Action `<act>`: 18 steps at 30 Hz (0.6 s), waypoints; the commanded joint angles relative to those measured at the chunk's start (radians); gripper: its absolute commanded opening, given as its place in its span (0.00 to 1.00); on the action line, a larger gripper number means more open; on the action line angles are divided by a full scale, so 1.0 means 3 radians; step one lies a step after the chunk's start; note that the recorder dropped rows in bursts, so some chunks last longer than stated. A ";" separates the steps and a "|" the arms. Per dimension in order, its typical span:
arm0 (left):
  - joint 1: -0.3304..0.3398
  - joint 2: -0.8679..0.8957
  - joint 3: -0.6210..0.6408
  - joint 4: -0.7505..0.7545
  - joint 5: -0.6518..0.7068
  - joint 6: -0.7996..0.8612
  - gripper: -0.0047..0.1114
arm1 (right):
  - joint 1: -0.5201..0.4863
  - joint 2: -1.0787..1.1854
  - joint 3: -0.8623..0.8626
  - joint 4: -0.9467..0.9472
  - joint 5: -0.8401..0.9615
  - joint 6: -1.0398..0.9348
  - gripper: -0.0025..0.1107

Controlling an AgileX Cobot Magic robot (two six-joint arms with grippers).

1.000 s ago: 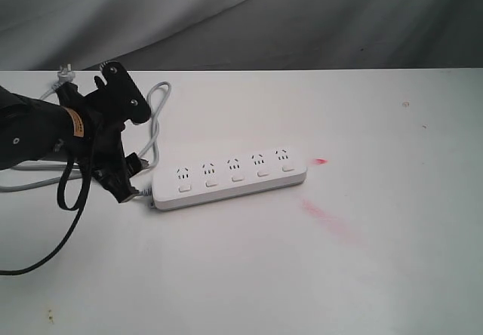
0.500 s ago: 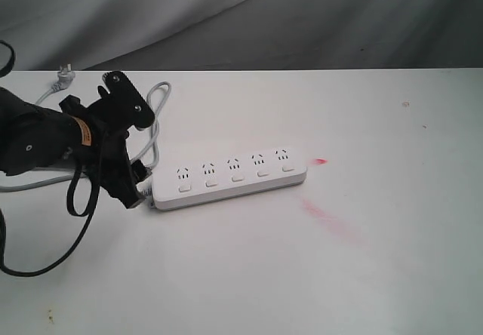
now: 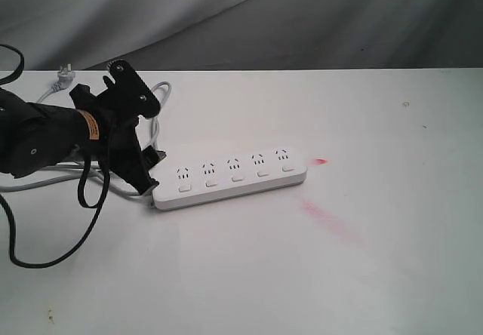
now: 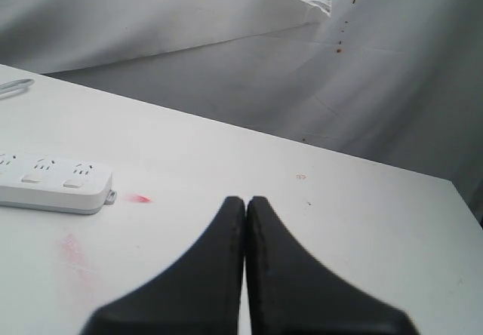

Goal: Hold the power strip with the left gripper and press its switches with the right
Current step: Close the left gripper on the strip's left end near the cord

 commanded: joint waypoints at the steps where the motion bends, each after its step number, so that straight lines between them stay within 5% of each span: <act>1: -0.0014 -0.0001 -0.0011 -0.0040 -0.0022 -0.0063 0.63 | -0.0022 -0.0016 0.0009 -0.0027 0.0007 0.0012 0.02; 10: -0.0014 -0.0001 -0.0017 -0.0125 0.0538 0.0122 0.64 | -0.0022 -0.0016 0.0009 -0.0027 0.0007 0.0012 0.02; 18: -0.0053 -0.0001 -0.0017 -0.1431 0.0641 0.1385 0.64 | -0.0022 -0.0016 0.0009 -0.0027 0.0007 0.0012 0.02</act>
